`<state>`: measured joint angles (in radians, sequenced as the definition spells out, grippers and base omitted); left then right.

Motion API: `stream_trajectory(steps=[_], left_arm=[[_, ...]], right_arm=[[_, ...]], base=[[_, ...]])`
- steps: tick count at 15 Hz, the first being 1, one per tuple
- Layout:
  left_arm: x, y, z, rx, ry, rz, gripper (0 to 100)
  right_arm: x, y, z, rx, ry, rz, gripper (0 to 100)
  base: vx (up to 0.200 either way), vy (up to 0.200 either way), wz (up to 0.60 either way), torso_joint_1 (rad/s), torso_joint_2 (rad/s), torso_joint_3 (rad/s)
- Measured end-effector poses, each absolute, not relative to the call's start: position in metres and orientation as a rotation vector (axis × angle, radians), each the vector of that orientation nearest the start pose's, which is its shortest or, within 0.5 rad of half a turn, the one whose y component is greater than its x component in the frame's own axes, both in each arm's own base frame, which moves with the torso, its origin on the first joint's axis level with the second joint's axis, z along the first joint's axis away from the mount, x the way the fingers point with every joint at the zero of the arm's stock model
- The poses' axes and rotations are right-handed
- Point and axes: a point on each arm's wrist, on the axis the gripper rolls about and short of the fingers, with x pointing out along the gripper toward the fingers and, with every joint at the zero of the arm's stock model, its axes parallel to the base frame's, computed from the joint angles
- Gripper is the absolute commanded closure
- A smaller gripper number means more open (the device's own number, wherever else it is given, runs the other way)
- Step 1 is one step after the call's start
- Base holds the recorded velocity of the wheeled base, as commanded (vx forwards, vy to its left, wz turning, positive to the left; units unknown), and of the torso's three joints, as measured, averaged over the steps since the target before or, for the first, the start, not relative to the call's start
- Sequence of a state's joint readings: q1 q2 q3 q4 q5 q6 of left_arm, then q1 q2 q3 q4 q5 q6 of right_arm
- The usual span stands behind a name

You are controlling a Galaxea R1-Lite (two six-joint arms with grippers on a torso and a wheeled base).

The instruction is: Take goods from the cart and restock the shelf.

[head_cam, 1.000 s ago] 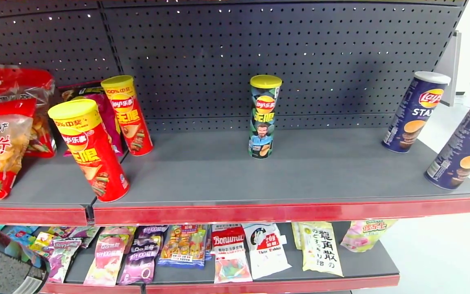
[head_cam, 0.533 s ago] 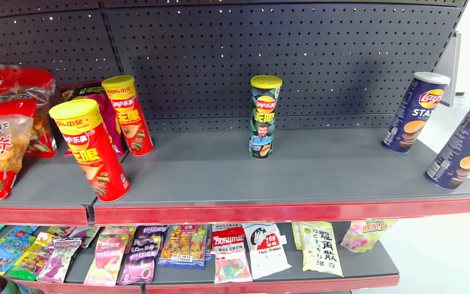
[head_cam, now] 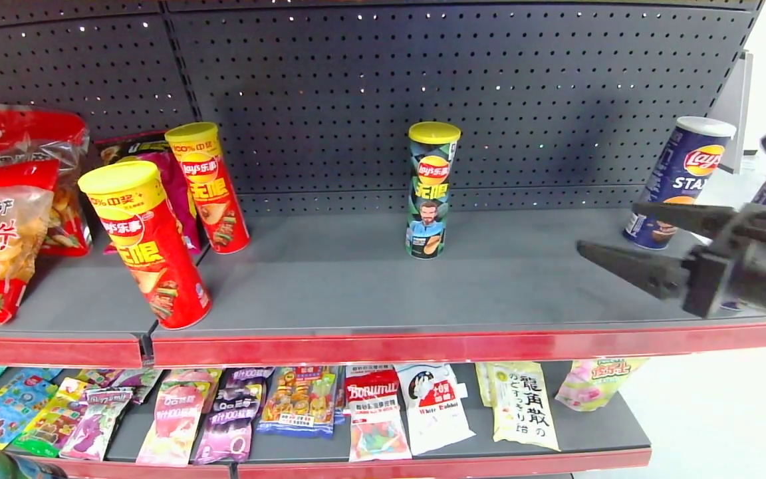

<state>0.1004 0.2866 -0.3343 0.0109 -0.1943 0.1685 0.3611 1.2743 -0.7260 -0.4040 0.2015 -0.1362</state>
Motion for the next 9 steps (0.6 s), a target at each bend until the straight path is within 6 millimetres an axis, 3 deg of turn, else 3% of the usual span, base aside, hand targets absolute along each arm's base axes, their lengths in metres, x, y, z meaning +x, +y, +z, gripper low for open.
stream_trajectory(steps=[2, 4, 9], left_arm=[[-0.014, -0.006, 0.172, 0.174, -0.043, -0.077, 100], [-0.014, -0.005, 0.172, 0.177, -0.043, -0.073, 100], [-0.015, -0.005, 0.173, 0.180, -0.045, -0.039, 100]], right_arm=[[0.233, 0.100, 0.251, -0.126, 0.094, 0.618, 0], [0.269, 0.120, 0.243, -0.123, 0.112, 0.644, 0], [0.329, 0.147, 0.217, -0.122, 0.159, 0.656, 0]], base=[[0.000, 0.000, 0.00, 0.000, 0.00, 0.000], [0.000, 0.000, 0.00, 0.000, 0.00, 0.000], [0.000, 0.000, 0.00, 0.000, 0.00, 0.000]])
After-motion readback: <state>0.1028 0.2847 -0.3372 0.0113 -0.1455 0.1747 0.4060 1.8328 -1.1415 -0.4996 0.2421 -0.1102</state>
